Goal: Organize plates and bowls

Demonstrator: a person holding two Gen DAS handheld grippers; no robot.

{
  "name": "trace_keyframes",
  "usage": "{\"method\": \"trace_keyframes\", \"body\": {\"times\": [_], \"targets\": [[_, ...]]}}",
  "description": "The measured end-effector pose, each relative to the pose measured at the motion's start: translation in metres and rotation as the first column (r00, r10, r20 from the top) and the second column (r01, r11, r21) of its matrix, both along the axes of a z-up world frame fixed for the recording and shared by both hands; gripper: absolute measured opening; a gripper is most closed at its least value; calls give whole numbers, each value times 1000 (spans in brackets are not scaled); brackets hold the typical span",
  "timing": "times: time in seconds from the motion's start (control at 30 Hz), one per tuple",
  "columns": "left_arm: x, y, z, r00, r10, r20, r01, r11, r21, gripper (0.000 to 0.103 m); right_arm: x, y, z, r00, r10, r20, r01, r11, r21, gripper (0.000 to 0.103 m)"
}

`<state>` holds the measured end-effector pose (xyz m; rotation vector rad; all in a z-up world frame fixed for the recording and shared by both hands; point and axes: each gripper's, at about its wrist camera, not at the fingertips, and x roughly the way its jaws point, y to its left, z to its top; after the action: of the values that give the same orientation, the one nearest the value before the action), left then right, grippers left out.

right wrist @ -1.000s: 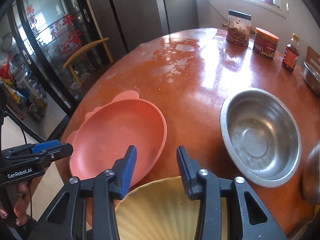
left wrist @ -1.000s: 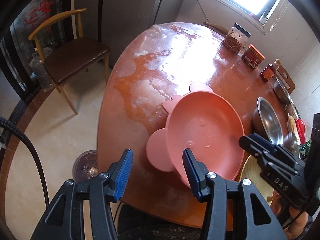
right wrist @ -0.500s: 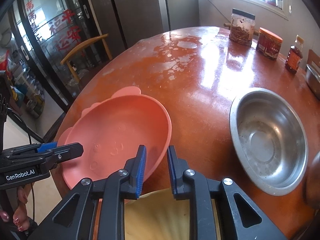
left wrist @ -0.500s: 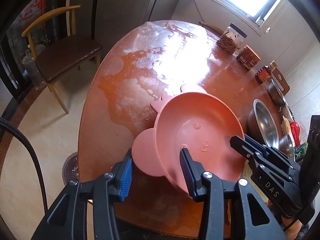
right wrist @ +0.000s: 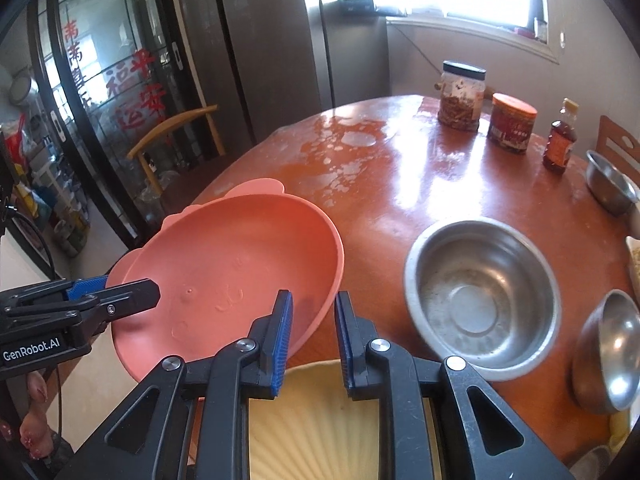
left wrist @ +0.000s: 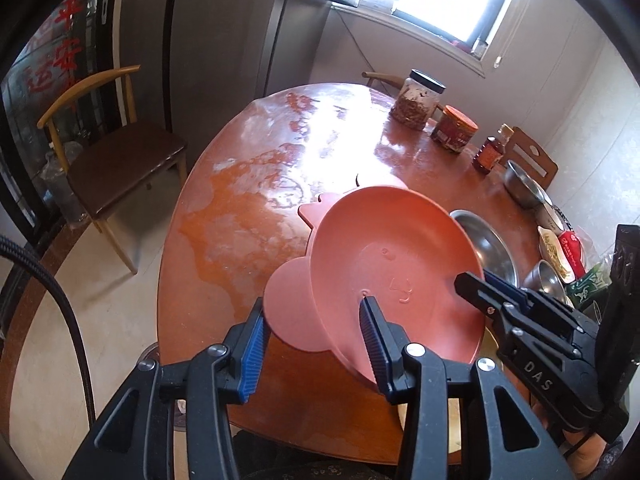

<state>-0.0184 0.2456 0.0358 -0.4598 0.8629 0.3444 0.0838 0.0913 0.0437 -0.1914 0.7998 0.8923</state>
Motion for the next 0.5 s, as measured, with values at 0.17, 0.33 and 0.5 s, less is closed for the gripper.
{"method": "trace_keyframes", "body": {"times": [0.17,0.33,0.5], "targets": [[0,-20,5,999,-36,5,36,999,18,46,-10,-24,12,999,-19,38,18,1000,20,22],[0,-45,6,996,-84,0,84,996,35,45,-15,-51,11,998,-54,38,53,998,19,22],[1,-66,0,992,-122,-17,123,992,39,46,-20,-74,2,996,-81,25,80,997,10,23]]}}
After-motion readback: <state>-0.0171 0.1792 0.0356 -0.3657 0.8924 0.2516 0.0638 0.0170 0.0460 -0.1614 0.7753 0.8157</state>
